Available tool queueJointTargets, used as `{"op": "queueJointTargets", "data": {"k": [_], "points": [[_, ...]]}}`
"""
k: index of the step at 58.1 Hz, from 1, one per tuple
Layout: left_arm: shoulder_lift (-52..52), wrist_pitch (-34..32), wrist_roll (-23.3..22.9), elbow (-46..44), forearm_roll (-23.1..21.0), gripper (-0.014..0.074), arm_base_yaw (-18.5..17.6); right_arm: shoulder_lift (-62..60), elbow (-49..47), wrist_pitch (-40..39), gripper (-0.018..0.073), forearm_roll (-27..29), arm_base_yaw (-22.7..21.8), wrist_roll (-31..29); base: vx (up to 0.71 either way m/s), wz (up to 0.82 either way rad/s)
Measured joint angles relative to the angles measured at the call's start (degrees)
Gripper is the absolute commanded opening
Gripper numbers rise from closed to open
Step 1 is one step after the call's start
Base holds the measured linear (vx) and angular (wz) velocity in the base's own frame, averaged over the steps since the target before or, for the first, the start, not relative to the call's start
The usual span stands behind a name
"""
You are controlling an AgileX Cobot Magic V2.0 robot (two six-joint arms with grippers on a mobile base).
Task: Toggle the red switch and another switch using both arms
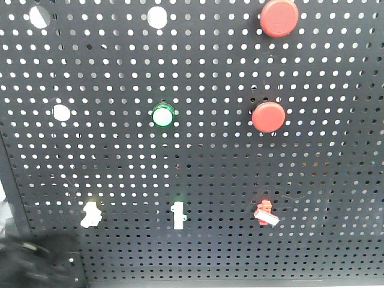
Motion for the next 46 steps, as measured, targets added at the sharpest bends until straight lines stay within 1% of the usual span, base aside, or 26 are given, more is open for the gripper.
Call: {"op": "queueJointTargets", "data": {"k": [7, 11, 17, 26, 32, 38, 46], "points": [[-4.2, -0.5, 0.0, 0.0, 3.1, 0.0002, 0.0, 1.1, 0.0, -2.2, -0.0006, -6.1, 2.1, 1.8, 0.0, 0.0], [-5.9, -0.6, 0.0, 0.0, 4.7, 0.0002, 0.0, 2.8, 0.0, -4.0, -0.0006, -9.2, 5.0, 4.4, 0.0, 0.0], [-7.3, -0.6, 0.0, 0.0, 5.3, 0.0002, 0.0, 7.2, 0.0, -7.0, -0.0006, -12.3, 9.5, 7.8, 0.0, 0.0], [-7.3, -0.5, 0.0, 0.0, 5.5, 0.0002, 0.0, 15.5, -2.3, -10.5, -0.0006, -13.6, 15.7, 9.1, 0.0, 0.0], [-7.3, -0.6, 0.1, 0.0, 5.5, 0.0002, 0.0, 22.0, -5.7, -12.0, -0.0006, -13.8, 18.6, 9.1, 0.0, 0.0], [-7.3, -0.6, 0.1, 0.0, 5.5, 0.0002, 0.0, 27.8, -9.4, -14.6, -0.0006, -13.8, 20.2, 9.1, 0.0, 0.0], [-7.3, -1.1, 0.1, 0.0, 5.5, 0.0002, 0.0, 32.9, -12.8, -16.9, -0.0006, -13.8, 20.6, 9.3, 0.0, 0.0]]}}
